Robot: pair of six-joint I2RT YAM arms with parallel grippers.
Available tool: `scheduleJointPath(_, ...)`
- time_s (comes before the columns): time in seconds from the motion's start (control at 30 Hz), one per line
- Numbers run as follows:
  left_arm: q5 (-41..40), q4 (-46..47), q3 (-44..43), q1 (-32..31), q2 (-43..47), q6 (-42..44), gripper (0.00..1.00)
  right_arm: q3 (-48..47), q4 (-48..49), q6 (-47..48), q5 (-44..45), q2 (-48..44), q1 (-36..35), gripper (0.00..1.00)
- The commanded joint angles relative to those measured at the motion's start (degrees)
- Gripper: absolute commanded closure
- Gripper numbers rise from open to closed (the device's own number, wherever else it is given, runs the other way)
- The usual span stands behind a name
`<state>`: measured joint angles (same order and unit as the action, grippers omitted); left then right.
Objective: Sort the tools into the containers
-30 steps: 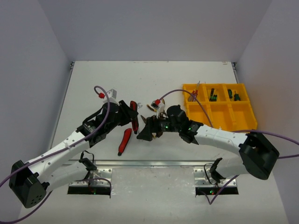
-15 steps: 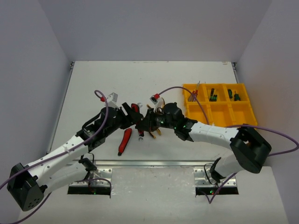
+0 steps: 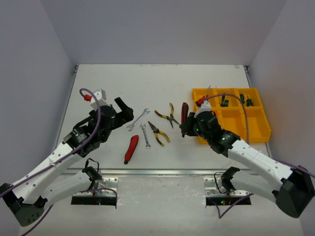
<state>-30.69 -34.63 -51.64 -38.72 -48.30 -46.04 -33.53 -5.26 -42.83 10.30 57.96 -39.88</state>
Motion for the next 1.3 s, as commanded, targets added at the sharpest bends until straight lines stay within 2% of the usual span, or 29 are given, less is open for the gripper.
scheduleJointPath(0.0, -2.31, -4.78, 1.04, -0.33, -2.73, 4.28, 0.0, 1.39, -12.31, 2.25, 9.79, -4.67, 8.35, 1.0)
scheduleJointPath(0.17, 0.17, -4.5, 2.38, -0.3, -7.17, 5.67, 0.0, 1.14, -14.67, 0.33, 11.95, -1.73, 14.32, 1.0)
scheduleJointPath(0.53, -0.32, -4.77, 4.59, -0.3, -9.26, 6.45, 0.0, -1.33, -14.64, -1.99, 14.66, 6.45, 16.12, 1.0)
scheduleJointPath(0.57, -0.19, -4.53, 4.59, -0.3, -9.59, 6.55, 0.0, -1.7, -14.64, -1.65, 14.63, 6.92, 16.18, 0.96)
scheduleJointPath(0.67, 0.24, -4.29, 4.6, -0.3, -11.18, 6.67, 0.0, -2.45, -14.62, -0.86, 14.47, 7.62, 16.35, 0.69)
scheduleJointPath(0.73, 1.1, -4.17, 4.81, -0.3, -13.55, 6.54, 0.0, -3.07, -14.6, -0.01, 14.02, 7.76, 16.62, 0.45)
scheduleJointPath(0.83, 2.79, -3.67, 5.86, -0.3, -16.17, 6.08, 0.0, -3.9, -14.6, 1.0, 13.78, 7.49, 16.86, 0.19)
scheduleJointPath(0.9, 4.5, -3.31, 6.39, -0.3, -18.89, 5.59, 0.0, -4.31, -14.63, 1.99, 13.09, 6.75, 16.94, 0.13)
scheduleJointPath(1.13, 10.04, 2.85, 10.82, -0.36, -23.4, 6.66, 0.01, -5.35, -15.39, 5.35, 7.93, 1.57, 16.91, 0.11)
scheduleJointPath(1.27, 12.87, 5.29, 11.5, -0.41, -28.81, 7.73, 0.09, -4.92, -14.89, 7.75, 3.74, -1.55, 16.86, 0.1)
